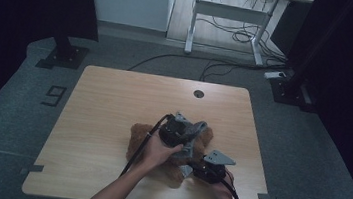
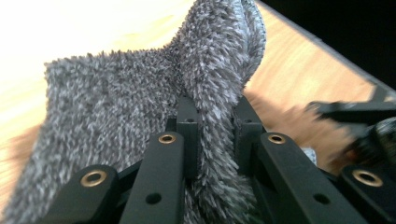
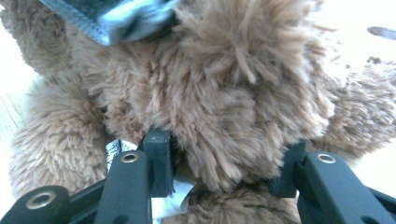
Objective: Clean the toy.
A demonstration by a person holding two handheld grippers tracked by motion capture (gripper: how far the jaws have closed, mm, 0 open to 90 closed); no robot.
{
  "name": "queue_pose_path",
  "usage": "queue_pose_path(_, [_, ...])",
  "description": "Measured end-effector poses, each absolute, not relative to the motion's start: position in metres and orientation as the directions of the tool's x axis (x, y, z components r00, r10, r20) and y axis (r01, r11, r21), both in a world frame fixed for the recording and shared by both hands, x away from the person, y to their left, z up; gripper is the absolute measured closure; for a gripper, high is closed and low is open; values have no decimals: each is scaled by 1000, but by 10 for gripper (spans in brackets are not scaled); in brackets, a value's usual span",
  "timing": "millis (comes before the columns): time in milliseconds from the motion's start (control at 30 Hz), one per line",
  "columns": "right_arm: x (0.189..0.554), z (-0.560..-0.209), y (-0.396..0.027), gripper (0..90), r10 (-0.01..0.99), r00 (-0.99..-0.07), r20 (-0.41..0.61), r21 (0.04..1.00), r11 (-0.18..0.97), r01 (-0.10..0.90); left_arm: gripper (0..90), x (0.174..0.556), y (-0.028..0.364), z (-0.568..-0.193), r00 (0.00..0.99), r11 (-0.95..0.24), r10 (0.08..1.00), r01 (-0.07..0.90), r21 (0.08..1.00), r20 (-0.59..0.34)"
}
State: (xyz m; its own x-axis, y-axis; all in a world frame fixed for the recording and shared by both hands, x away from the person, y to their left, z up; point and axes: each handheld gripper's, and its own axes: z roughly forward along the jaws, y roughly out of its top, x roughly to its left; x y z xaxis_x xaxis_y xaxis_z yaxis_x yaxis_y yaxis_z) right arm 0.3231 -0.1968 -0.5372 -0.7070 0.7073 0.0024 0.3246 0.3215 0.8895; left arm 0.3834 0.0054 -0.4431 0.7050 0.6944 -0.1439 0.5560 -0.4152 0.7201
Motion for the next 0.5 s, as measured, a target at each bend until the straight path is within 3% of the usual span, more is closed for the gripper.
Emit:
queue_pose_path(200, [323,-537,-198,529,708,-706,4,891,319,324,772,386,46,-443,655,-413,751,570,710,-89])
queue_pose_path(300, [323,-537,-198,529,707,-707,4,892,318,322,772,386,72,-447,630,-368,766,594,715,-129])
queue_pose_path(500, [323,-538,-195,530,711,-704,-2,890,322,323,770,377,109,-444,602,-338,790,587,735,-117])
